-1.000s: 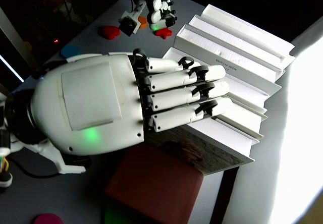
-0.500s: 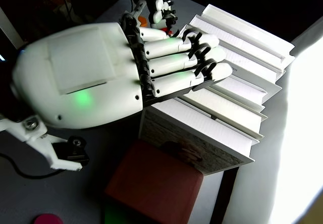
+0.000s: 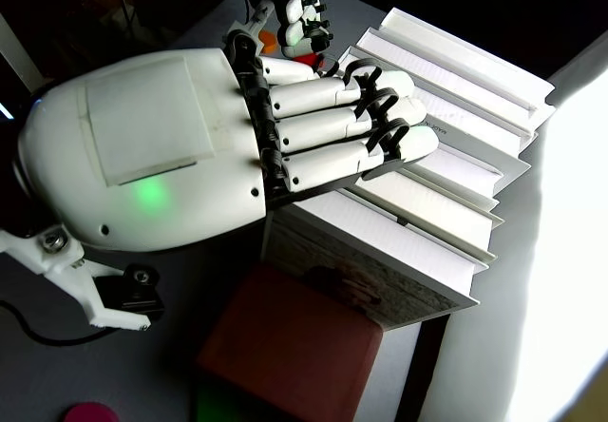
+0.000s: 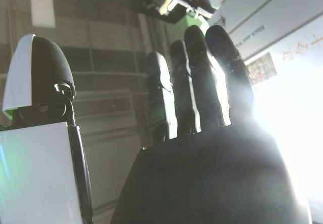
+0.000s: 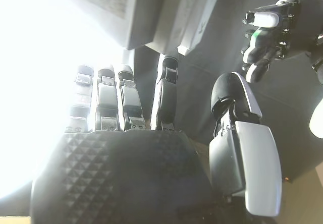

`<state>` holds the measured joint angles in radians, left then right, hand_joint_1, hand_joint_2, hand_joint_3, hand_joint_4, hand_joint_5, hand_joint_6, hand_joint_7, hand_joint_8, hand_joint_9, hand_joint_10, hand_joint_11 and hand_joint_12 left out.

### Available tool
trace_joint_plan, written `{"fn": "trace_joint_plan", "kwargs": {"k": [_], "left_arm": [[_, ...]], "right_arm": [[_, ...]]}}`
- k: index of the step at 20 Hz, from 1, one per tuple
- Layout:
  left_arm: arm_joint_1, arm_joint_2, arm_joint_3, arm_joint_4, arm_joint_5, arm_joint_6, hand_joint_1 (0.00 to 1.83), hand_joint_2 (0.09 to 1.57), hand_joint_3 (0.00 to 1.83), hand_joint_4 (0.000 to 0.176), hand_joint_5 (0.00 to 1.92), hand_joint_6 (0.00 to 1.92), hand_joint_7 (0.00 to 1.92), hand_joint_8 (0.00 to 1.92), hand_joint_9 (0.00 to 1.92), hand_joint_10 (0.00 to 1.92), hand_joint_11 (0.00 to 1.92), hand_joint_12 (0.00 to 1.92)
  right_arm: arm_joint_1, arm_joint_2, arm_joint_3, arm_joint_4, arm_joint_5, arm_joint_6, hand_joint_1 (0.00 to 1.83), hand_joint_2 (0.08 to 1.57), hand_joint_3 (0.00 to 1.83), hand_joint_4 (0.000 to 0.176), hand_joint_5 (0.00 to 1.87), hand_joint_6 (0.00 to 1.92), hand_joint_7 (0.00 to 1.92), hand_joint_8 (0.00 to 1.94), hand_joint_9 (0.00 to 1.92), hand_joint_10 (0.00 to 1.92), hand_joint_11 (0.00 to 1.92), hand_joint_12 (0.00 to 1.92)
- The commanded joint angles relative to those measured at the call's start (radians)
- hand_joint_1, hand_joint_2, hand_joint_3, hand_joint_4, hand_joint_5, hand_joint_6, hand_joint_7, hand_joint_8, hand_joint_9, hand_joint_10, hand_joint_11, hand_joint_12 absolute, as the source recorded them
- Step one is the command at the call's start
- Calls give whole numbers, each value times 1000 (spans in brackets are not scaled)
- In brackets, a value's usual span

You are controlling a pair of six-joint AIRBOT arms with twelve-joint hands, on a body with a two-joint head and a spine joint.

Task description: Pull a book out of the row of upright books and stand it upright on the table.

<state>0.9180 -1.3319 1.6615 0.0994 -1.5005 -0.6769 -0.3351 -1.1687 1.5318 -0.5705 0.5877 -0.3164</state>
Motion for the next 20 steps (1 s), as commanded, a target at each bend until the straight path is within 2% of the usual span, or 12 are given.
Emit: {"fn": "trace_joint_plan", "kwargs": {"k": [1,2,3,4,9,11,12,13,14,15,18,20], "left_arm": [[-10,-7,-2,-42,-111,-10,1002,933,0,65,501,15,416,7,454,67,0,1532],[-10,-8,-2,-43,-112,-10,1005,921,0,69,501,16,414,6,446,65,0,1533],[-10,-9,-2,-43,-113,-10,996,922,0,74,496,13,425,10,440,63,0,1530],[-11,-9,-2,-43,-114,-10,986,919,0,76,495,13,448,18,445,65,0,1526],[-11,-11,-2,-44,-116,-10,1009,903,0,78,499,14,413,10,399,45,0,1494],[-6,-13,-4,-50,-116,-10,998,913,0,76,496,12,413,4,386,36,0,1509],[-1,-14,-4,-55,-117,-10,1007,897,0,67,507,16,409,2,399,40,0,1531],[3,-15,-4,-60,-119,-10,1010,893,0,78,526,24,418,5,413,46,0,1536],[7,-15,-6,-64,-122,-10,1004,900,0,76,525,24,430,9,415,47,0,1535],[12,-14,-8,-69,-124,-10,1000,899,0,82,523,23,413,2,403,42,0,1530],[27,-13,-15,-83,-130,-10,978,894,0,97,528,26,401,0,416,48,0,1552],[46,-13,-20,-103,-139,-10,965,903,0,94,531,28,400,2,425,52,0,1563]], "right_arm": [[0,-8,3,44,76,0,284,1181,0,112,557,22,0,0,0,0,0,0],[-9,-14,4,44,72,0,393,1218,0,119,556,17,0,0,0,0,0,0],[-18,-24,8,44,69,0,539,1263,8,47,553,12,0,0,0,0,0,0],[-23,-32,12,44,68,0,636,1283,12,4,549,8,0,0,0,0,0,0],[-32,-49,15,14,63,24,735,1255,0,0,569,5,0,0,0,0,0,0],[-42,-35,-2,-5,63,40,701,1264,1,21,563,1,0,0,0,0,0,0],[-48,-24,-15,-11,63,40,706,1267,2,26,565,2,0,0,0,0,0,0],[-51,-11,-31,-23,63,40,554,1266,2,40,534,3,0,0,0,0,0,0],[-51,9,-54,-38,63,40,419,1259,1,35,520,0,0,0,0,0,0,0],[-52,29,-76,-48,65,40,280,1216,0,65,516,0,0,0,0,0,0,0],[-72,87,-139,-62,90,38,159,1164,0,107,498,1,0,0,0,0,0,0],[-107,120,-184,-56,130,36,186,1185,0,169,407,0,0,0,0,0,0,0]]}}
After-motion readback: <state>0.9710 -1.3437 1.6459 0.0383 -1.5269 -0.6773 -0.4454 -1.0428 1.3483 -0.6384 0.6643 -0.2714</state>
